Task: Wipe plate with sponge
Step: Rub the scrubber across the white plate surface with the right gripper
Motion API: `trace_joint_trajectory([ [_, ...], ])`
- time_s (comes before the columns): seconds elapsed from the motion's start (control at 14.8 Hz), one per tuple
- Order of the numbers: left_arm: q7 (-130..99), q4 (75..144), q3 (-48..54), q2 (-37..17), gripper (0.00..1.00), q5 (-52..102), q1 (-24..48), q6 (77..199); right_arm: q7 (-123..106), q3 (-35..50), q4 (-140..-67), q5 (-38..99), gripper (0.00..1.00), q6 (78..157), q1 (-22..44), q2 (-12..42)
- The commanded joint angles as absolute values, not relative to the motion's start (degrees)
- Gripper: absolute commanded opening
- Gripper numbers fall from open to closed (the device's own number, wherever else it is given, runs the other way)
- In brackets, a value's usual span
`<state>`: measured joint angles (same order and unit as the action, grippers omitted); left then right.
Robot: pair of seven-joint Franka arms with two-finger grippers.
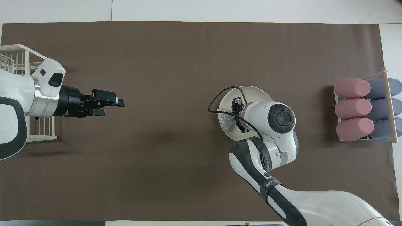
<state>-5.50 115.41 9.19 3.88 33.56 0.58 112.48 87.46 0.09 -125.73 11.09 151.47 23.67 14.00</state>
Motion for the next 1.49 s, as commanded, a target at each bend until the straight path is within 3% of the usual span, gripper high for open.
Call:
trace_joint_trajectory([
  [0.0, -8.8, 115.4, 8.8, 3.9, 1.00, 30.8, 2.5, 115.7, 79.6, 0.3, -126.4, 12.2, 0.00, 152.8, 19.6, 18.1],
  [0.54, -8.7, 115.6, 8.8, 3.9, 1.00, 30.3, 1.8, 117.5, 73.4, 0.2, -126.3, 12.1, 0.00, 152.8, 16.2, 18.3],
  [1.22, -8.5, 115.2, 7.8, 4.4, 1.00, 30.3, 1.0, 118.9, 89.2, 0.4, -126.3, 12.3, 0.00, 153.4, 25.0, 18.0],
  [1.42, -8.3, 112.4, 7.8, 3.6, 1.00, 30.3, -0.3, 120.9, 91.8, 0.4, -126.1, 12.3, 0.00, 153.4, 27.2, 17.9],
])
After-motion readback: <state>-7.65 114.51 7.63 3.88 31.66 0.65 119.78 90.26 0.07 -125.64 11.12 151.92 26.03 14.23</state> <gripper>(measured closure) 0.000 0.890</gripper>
